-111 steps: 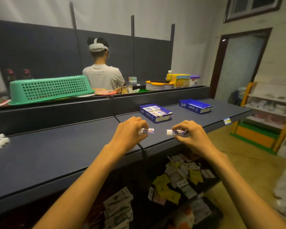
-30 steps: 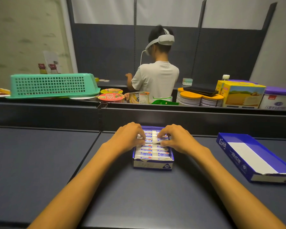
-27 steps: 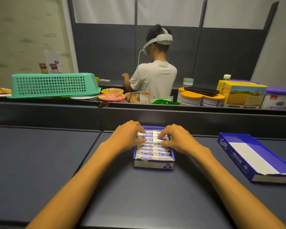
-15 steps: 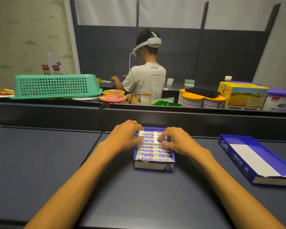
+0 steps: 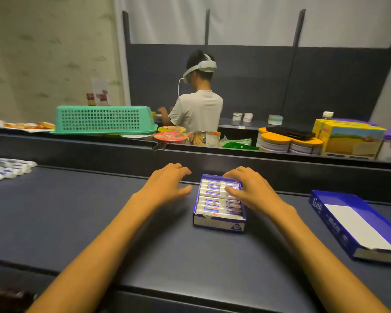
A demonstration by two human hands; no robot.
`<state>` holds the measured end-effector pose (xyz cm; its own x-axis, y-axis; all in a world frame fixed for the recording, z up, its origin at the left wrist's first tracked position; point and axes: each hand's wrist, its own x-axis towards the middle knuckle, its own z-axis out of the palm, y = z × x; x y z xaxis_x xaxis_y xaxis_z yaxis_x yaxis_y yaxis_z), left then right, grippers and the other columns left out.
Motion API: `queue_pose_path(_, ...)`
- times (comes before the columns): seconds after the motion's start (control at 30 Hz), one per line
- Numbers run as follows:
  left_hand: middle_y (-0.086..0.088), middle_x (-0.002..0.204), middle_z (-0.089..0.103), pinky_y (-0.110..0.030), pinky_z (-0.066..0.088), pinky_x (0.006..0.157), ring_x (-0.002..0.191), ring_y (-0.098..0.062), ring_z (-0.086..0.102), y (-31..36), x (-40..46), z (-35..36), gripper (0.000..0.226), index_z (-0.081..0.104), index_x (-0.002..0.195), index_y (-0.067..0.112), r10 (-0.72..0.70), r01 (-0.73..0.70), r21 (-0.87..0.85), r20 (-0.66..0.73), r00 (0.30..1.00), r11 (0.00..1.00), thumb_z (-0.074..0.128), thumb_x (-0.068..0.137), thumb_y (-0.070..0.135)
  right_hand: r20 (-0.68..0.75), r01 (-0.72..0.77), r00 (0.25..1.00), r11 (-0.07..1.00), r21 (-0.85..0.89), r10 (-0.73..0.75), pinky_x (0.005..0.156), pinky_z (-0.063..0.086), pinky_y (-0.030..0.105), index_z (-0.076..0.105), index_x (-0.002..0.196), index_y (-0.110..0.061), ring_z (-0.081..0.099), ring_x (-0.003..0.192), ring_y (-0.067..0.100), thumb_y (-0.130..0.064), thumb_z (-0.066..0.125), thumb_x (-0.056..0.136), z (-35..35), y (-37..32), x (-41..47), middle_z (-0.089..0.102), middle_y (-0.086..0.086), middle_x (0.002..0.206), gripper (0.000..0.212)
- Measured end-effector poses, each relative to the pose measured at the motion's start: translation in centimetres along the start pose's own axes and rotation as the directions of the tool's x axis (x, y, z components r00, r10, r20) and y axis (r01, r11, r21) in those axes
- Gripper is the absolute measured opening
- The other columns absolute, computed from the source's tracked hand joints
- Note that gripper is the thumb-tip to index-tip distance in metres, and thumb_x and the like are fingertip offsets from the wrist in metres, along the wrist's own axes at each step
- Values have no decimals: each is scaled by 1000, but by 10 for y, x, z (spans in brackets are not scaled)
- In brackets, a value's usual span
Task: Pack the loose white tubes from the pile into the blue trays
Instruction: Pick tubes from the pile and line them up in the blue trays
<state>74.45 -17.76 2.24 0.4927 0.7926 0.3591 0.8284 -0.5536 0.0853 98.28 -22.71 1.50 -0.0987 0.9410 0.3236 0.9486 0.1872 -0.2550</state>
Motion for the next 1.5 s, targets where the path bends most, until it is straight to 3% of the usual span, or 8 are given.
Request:
queue_pose_path(0.17, 0, 135, 49, -36, 45, 93, 124, -19, 46, -26, -41, -11, 57, 44, 140, 25, -90, 89, 57, 11, 996, 994, 56, 89, 48, -26, 154, 988, 987, -40, -155, 103, 38, 35, 43, 140, -30, 41, 128, 16, -40, 60, 92, 5, -40, 2, 45, -4, 142, 52)
queue_pose_path(0.4, -1, 138, 44, -38, 43, 97, 127, -22, 42, -75, -112, -34, 62, 39, 143, 25, -199, 197, 114, 5, 980, 974, 54, 89, 52, 29, 317, 949, 946, -65, -315, 104, 34, 34, 43, 141, -25, 39, 130, 18, -42, 57, 93, 33, -121, 3, 43, 0, 144, 53)
queue_pose_path(0.7, -1, 140, 42, -39, 42, 97, 127, -22, 40, -192, -243, -97, 61, 36, 145, 25, -327, 321, 181, 4, 945, 930, 52, 91, 51, 80, 464, 885, 885, -46, -460, 104, 34, 39, 45, 138, -24, 37, 131, 22, -42, 59, 91, 94, -293, 11, 45, 1, 143, 52)
queue_pose_path(1.1, 2, 142, 42, -39, 40, 100, 130, -18, 39, -372, -391, -163, 62, 39, 143, 28, -478, 477, 201, -48, 877, 856, 52, 89, 53, 77, 559, 825, 829, 31, -559, 103, 37, 38, 48, 136, -25, 38, 130, 20, -42, 59, 92, 167, -526, 38, 46, -1, 142, 49)
queue_pose_path(1.5, 0, 142, 43, -38, 41, 100, 128, -19, 40, -535, -392, -166, 61, 36, 145, 28, -482, 478, 191, -28, 875, 857, 53, 91, 50, 111, 512, 852, 859, 25, -511, 107, 36, 36, 48, 136, -25, 41, 130, 19, -40, 61, 91, 247, -622, 136, 46, 0, 143, 49)
